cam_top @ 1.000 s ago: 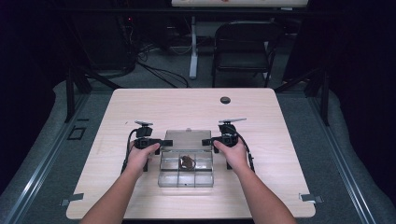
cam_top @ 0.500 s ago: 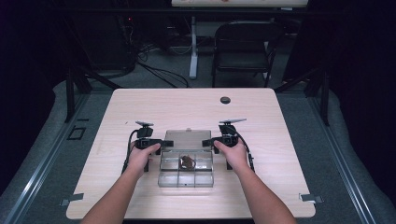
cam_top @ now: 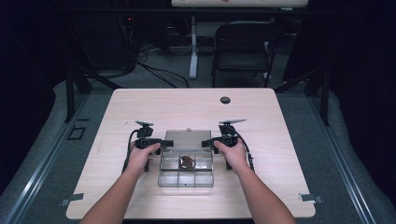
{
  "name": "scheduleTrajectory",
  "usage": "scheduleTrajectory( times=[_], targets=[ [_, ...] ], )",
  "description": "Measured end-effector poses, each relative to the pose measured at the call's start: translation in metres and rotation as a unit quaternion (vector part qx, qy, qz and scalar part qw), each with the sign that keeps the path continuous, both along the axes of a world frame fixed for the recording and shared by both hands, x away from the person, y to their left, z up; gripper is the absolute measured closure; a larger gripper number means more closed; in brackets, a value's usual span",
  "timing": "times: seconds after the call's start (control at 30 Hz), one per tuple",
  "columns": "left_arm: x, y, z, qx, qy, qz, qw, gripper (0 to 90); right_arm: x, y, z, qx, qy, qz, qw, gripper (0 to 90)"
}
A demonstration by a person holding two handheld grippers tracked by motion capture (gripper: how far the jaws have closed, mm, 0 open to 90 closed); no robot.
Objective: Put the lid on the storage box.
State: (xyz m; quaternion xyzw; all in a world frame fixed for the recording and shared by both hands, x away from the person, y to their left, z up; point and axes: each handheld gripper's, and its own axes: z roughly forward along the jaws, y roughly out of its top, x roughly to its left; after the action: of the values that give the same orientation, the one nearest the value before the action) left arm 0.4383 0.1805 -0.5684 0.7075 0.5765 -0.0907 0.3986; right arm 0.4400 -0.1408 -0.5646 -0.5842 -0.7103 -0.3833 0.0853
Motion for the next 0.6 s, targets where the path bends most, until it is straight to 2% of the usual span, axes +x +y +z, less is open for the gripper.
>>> scheduleTrajectory(
  times=[0.1,0.4,0.6],
  targets=[
    [0.0003,-0.0001,0.0006,0.002,-0.001,-0.002,1.0000,47.9,0.0000,-0.0002,0.0000,0.000,-0.003,0.002,1.0000,47.3],
    [0.0007,0.0006,0.0024,0.002,-0.016,-0.003,0.9999,51.1,-0.0008,0.0001,0.0016,-0.004,-0.030,0.010,0.9995,49.1],
    [0.0005,0.0020,0.0073,0.012,-0.030,-0.010,0.9994,54.2,-0.0015,-0.0002,0.0050,-0.009,-0.045,0.009,0.9989,52.9]
  ],
)
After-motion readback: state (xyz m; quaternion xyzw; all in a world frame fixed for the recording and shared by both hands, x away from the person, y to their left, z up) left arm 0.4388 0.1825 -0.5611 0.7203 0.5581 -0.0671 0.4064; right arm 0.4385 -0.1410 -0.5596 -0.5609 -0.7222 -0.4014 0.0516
